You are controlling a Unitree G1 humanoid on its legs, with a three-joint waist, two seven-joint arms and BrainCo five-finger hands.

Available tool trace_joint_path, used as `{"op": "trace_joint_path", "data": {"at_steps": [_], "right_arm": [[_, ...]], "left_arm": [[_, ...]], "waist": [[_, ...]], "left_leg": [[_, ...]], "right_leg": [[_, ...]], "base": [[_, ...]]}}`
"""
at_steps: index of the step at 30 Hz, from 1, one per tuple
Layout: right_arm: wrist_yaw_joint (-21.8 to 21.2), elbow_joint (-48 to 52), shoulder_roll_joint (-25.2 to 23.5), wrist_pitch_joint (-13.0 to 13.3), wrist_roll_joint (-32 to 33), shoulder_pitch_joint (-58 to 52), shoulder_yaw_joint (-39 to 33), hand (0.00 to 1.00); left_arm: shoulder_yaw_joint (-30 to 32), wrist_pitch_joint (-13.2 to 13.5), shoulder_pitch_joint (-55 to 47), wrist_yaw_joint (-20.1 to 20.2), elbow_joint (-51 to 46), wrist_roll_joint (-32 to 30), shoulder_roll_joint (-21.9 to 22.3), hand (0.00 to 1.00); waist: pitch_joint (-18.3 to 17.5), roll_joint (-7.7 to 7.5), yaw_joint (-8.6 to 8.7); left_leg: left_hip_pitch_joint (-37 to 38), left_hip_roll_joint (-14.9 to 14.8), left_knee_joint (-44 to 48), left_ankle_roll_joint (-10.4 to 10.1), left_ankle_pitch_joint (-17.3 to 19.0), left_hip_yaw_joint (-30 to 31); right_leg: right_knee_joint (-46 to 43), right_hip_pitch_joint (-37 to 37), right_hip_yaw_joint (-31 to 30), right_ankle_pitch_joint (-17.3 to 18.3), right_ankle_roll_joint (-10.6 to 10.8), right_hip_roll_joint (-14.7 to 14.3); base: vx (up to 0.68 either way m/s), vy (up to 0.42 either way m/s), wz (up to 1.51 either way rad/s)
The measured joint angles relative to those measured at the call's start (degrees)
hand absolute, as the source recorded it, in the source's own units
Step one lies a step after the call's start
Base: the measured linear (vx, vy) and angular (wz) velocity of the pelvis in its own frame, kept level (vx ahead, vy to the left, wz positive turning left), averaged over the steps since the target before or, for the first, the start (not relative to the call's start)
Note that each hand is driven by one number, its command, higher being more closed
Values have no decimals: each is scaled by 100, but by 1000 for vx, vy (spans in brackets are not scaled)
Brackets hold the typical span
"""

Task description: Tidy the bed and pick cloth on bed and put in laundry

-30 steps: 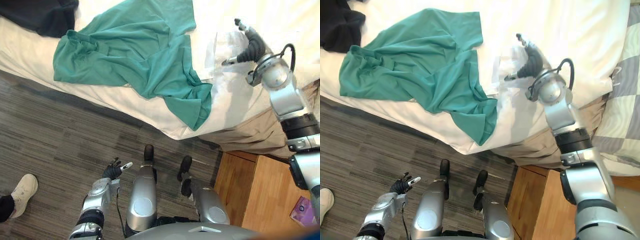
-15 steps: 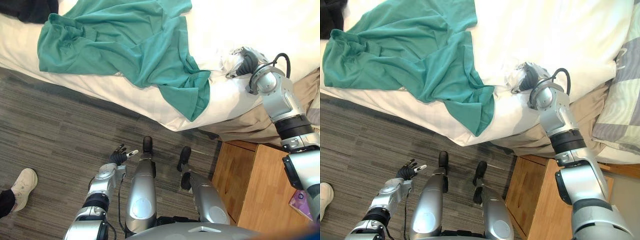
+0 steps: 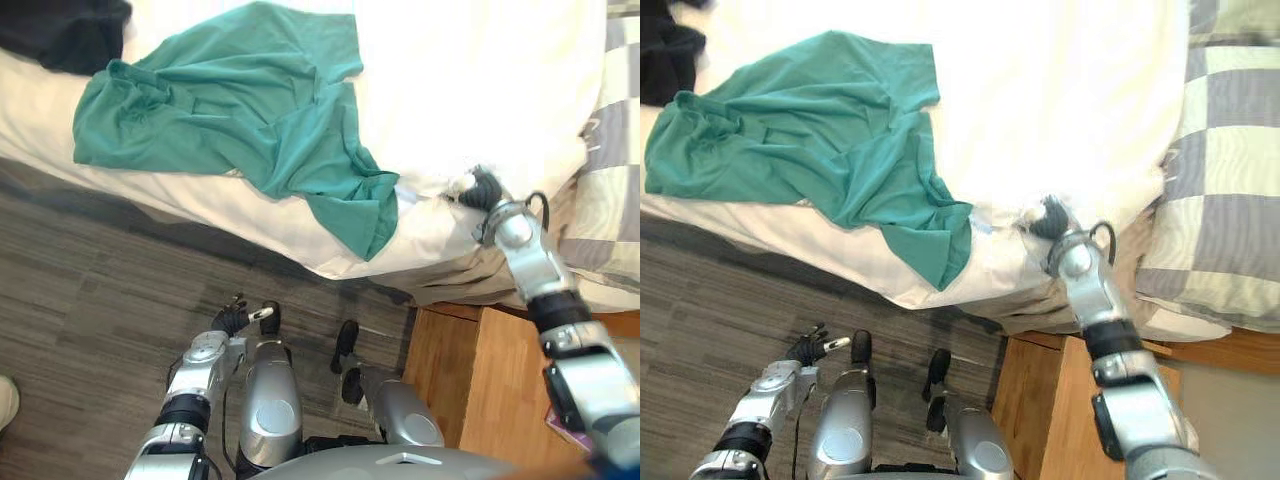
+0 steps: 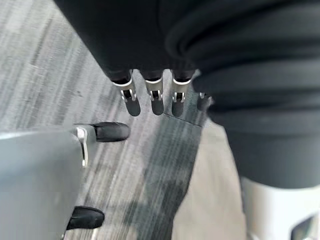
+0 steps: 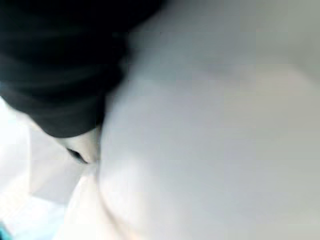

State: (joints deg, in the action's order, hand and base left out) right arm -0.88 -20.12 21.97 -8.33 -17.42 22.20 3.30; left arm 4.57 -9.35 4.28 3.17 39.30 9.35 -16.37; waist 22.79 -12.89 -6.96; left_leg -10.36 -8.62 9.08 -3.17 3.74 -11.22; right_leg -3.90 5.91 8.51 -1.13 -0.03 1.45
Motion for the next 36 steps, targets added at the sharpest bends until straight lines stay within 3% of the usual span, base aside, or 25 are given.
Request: {"op": "trace_joint_path", "data": {"at_steps": [4,5,7,9,13,15,17,19,24,27,31,35,36], "right_arm": [[517,145,-440,-17,403,-1231,-343,100],[728,180,-652,24,597,-1574,-565,0],[883,366,-872,175,743,-1939,-749,0],[1018,513,-1142,395,818,-2498,-834,0],[1158,137,-1557,470,1261,-3182,-1060,0],[1240,-131,-1696,584,1673,-3370,-1203,0],[1268,-509,-1815,894,2382,-3555,-1424,0],[1272,-1017,-1951,1257,3231,-3546,-1759,0],[1238,-2616,-2211,1704,4179,-3714,-2803,0],[1219,-2952,-2201,1818,4442,-3930,-3409,0],[1241,-3097,-2200,1835,4531,-4024,-3619,0],[1593,-2906,-2115,1886,4420,-3756,-4015,0],[1642,-2618,-2060,1893,4408,-3694,-4084,100]], "left_arm": [[-37,-79,-415,-72,7,-161,74,0],[-115,-123,-582,-71,18,-269,154,0],[-202,-135,-820,-75,35,-403,246,0],[-284,-44,-1157,-62,87,-424,445,0],[-437,312,-1404,-35,273,-419,580,0],[-460,414,-1468,69,440,-415,629,0],[-474,553,-1485,119,656,-383,682,0],[-465,719,-1476,172,828,-365,711,0],[-334,977,-1431,277,1236,-164,768,0],[-95,1005,-1421,405,1451,-152,925,0],[112,1007,-1383,539,1589,-77,1017,0],[225,933,-1369,666,1630,86,1053,0],[227,851,-1362,720,1631,130,1050,0]], "waist": [[-446,-95,205],[-574,-64,311],[-800,35,374],[-1100,262,451],[-1446,470,620],[-1564,629,679],[-1625,772,824],[-1651,830,912],[-1665,917,962],[-1659,1092,1085],[-1659,1173,1083],[-1661,1221,1061],[-1651,1238,1055]], "left_leg": [[275,-28,-84,28,4,-126],[442,-27,-110,24,7,-195],[635,-17,-211,16,13,-291],[965,4,-418,4,22,-411],[1476,210,-919,-13,-54,-600],[1753,276,-1248,-11,-180,-726],[1975,349,-1508,-3,-297,-809],[2124,389,-1509,4,-265,-922],[2461,453,-1509,24,-189,-1132],[2554,488,-1509,36,-110,-1289],[2553,470,-1509,-14,-45,-1362],[2549,436,-1508,-55,-1,-1393],[2543,427,-1508,-60,14,-1404]], "right_leg": [[2,-151,-69,6,9,-28],[-4,-264,-142,32,47,-26],[-21,-359,-217,65,95,-21],[-30,-567,-306,124,167,-16],[-45,-826,-472,451,196,123],[-61,-888,-554,513,224,141],[-53,-975,-601,569,271,167],[-1,-1093,-708,569,270,190],[130,-1395,-865,516,198,226],[189,-1441,-1001,500,209,250],[230,-1424,-1063,502,217,219],[275,-1423,-1094,511,208,181],[282,-1414,-1103,518,202,169]], "base": [[35,9,-21],[57,29,-23],[45,31,-24],[1,21,-18],[-11,24,-14],[-2,23,-25],[3,50,-16],[0,62,-21],[31,44,-21],[7,57,-27],[-19,-12,-11],[-9,-34,-4],[-5,-40,-6]]}}
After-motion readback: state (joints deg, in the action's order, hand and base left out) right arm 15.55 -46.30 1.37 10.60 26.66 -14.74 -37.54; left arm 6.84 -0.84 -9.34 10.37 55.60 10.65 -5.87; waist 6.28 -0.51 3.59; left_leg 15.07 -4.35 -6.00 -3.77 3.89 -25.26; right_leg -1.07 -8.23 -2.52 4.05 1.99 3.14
